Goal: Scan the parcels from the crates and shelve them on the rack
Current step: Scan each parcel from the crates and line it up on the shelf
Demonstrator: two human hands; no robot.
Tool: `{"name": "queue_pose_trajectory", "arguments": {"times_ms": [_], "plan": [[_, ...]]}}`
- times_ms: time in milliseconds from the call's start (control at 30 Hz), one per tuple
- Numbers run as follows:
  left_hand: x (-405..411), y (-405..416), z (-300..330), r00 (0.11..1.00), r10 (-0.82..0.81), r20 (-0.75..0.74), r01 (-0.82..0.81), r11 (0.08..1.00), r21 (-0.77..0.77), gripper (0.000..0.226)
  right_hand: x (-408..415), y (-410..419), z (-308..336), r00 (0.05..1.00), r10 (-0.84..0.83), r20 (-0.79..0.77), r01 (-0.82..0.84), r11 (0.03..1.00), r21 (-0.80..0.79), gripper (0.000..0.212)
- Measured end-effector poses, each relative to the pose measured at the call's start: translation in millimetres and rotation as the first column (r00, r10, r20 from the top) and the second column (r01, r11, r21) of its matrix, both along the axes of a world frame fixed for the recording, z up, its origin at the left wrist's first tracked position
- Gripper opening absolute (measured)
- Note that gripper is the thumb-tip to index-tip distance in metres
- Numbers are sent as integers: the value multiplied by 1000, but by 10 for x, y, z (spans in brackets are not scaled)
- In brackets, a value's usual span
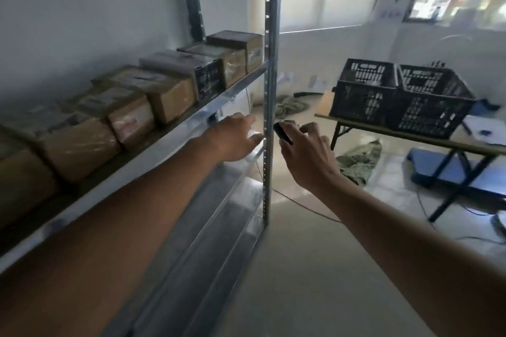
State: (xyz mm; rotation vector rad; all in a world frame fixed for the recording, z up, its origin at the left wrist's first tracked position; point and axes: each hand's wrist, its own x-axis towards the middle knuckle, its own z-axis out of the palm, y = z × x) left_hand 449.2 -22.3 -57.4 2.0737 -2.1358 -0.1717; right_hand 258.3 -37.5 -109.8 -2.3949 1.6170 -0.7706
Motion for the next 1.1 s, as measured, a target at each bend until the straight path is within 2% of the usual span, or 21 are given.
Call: {"name": "queue_pose_trajectory", "arguments": {"times_ms": [333,500,700,900,1033,1100], "plan": [[-1116,-2273,-33,971,-240,7,240,971,-5,66,-1103,-1852,-109,962,-269,38,269,963,-3,46],[-1916,-3376,-223,957,-291,8,291,957,-22,62,-1905,-2944,-219,951,-303,63,304,953,-4,46],[-2720,-4548,-253,949,-314,-34,315,948,37,54,-2618,-4149,-353,945,-324,55,321,946,53,51],[-3102,-5753,-300,956,-286,-69,289,957,37,54,-3051,-5179,-454,946,-321,37,316,944,98,54],[-3270,-6589,-511,957,-289,-31,291,955,60,57,-3216,-5950,-517,944,-329,23,325,941,95,52],[-3354,-7009,-623,954,-292,-64,297,952,75,54,-3276,-6337,-577,942,-337,11,334,937,107,52]]}}
